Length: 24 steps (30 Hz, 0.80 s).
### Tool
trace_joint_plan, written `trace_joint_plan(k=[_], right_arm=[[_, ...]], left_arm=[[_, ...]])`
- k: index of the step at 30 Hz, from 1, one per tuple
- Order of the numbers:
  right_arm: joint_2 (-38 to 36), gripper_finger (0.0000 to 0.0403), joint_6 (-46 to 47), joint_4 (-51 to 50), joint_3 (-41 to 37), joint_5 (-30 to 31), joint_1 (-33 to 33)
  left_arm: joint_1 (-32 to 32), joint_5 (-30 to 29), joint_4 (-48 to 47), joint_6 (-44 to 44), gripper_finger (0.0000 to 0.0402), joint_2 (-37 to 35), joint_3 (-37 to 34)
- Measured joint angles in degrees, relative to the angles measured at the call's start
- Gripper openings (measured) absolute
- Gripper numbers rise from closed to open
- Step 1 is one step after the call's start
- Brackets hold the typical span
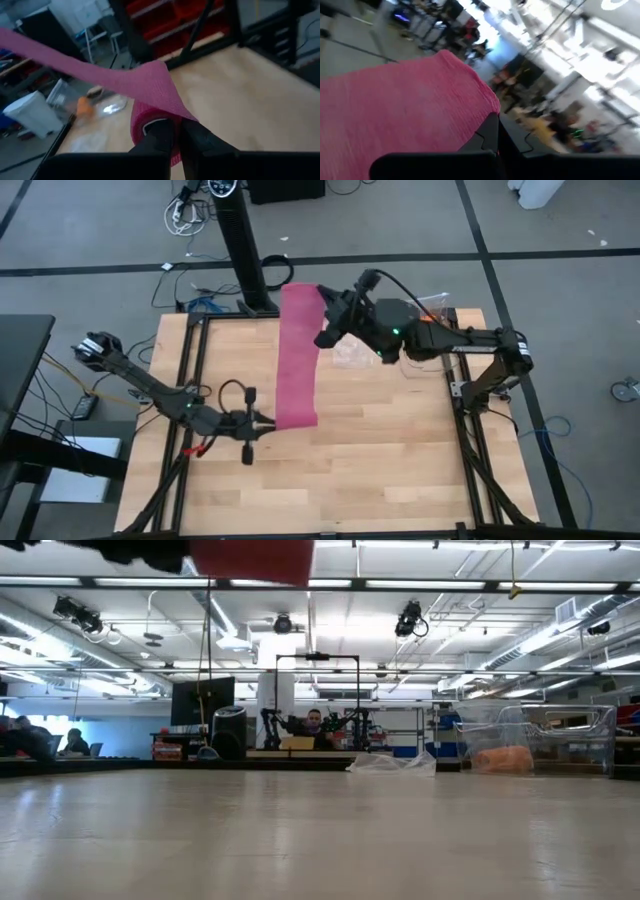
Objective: Roll bandage
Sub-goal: Roll the pink bandage
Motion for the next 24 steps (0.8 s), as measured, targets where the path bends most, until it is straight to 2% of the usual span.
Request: trace_joint_plan(k=[7, 12, 16, 24], right_arm=[[0.0, 0.0010, 18.2, -11.0, -2.2, -13.9, -5.3], [0.0, 0.0037, 25.3, -14.6, -5.3, -21.1, -7.6], [0.1, 0.0072, 27.1, -16.7, -7.9, -22.7, -8.4], [-0.7, 0.0163, 29.3, -22.7, -8.0, -22.9, -7.3]], left_arm=[[-4.3, -1.0, -2.7, 1.4, 0.0021, -1.7, 4.6], [-4.5, -1.2, -9.9, -1.0, 0.0021, -2.1, 10.3], [-4.5, -1.2, -16.6, -3.0, 0.0021, -2.0, 15.3], [-4.5, -0.6, -21.2, -4.8, 0.0020, -2.1, 20.6]])
